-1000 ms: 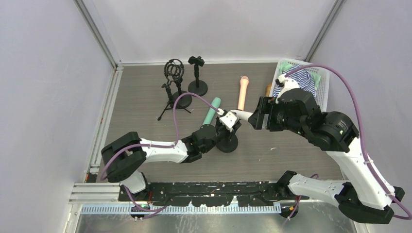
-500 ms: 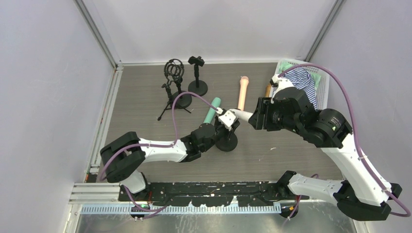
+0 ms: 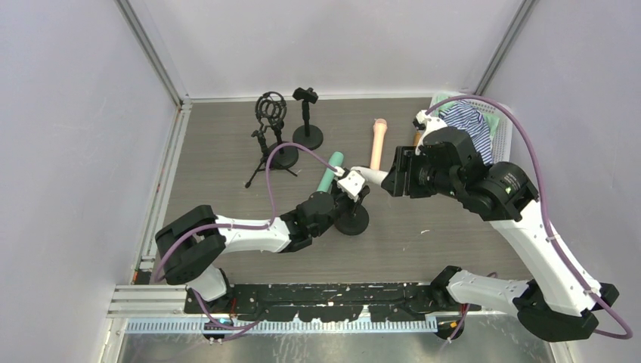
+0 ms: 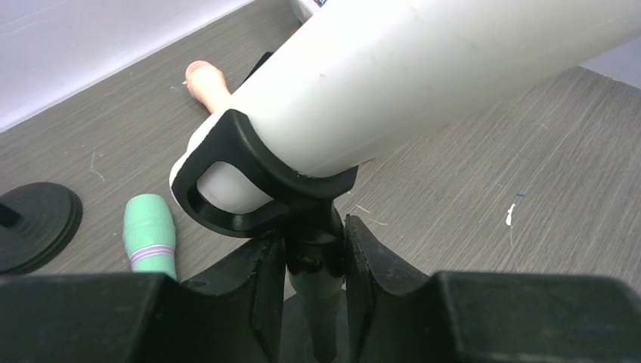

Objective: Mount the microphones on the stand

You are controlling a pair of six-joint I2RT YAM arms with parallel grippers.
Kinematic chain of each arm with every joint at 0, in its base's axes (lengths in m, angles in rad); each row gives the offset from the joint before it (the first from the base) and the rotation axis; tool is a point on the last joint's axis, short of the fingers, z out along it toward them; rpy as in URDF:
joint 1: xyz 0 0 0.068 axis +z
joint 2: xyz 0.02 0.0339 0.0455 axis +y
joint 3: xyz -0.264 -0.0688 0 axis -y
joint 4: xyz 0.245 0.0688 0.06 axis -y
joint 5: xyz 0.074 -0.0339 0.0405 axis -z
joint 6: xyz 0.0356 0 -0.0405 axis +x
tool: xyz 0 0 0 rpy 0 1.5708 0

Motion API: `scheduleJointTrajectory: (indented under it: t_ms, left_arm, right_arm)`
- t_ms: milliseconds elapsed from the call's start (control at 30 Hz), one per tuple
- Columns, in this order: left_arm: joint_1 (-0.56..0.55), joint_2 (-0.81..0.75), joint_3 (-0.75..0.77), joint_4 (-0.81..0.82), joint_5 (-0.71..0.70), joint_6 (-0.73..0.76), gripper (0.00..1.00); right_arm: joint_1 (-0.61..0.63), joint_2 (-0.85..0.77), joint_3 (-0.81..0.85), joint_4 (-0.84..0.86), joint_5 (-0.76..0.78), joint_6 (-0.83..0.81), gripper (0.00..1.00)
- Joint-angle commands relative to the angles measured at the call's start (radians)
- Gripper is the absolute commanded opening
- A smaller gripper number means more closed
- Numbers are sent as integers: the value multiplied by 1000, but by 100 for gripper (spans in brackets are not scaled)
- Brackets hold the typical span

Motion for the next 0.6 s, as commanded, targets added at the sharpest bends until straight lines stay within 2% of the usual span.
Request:
scheduleJointTrajectory:
  t_ms: [0,567]
  left_arm:
    - [-80,-43,20,91,159,80,0]
    - [-104,-39,25,81,169,111,0]
  right_arm:
    - [-43,140,-64,64,-73,-40,1]
    - [-67,325,-59,73,-81,-96,1]
